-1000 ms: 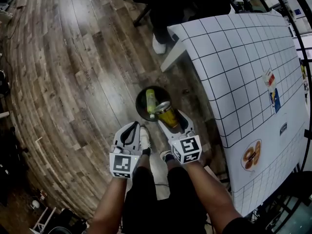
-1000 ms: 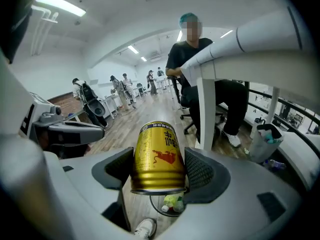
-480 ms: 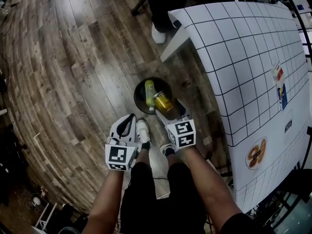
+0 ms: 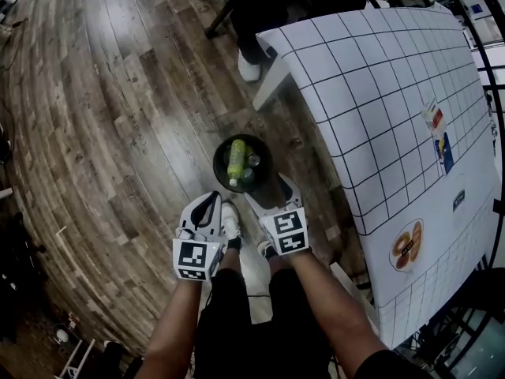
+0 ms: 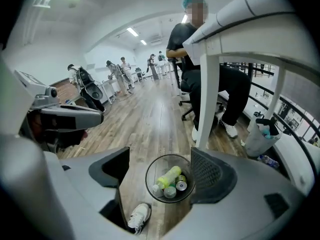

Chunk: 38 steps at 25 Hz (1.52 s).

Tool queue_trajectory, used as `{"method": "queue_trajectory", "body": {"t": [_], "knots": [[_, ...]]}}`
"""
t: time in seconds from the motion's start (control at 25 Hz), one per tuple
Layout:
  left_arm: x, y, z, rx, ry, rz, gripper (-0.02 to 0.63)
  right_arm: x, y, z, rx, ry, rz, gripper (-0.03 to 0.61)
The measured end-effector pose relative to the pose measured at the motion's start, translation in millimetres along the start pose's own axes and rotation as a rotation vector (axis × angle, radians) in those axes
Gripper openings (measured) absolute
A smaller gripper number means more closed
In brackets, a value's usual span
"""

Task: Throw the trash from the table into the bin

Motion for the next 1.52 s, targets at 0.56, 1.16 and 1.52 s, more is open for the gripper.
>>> {"method": "queue_trajectory", "body": {"t": [0.56, 1.16, 1.52], "knots": [[54.0, -16.6, 29.1, -0.003, -0.043, -0.027, 0.022, 57.2, 29.6, 75.7, 0.019, -0.116, 0.029, 0.362], [189.5, -41.6, 119.1, -0.043, -0.241, -0.068, 0.021, 160.3, 87.8, 213.1, -0.037, -0.472, 0.121, 0.025], [265.9, -50.6, 152.0, -0.028, -0.363, -0.201, 0.023, 209.8, 126.6, 284.9, 0.005, -0.662, 0.148, 0.025]]}}
Point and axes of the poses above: the fingertips, and each gripper's own axes: z backward along the fingers, y to its left, x out of its top, the point moved 3 cm from there along z, backward along the fingers, and after that the axes turned 9 degrees about -z, right-handed, at the moved point
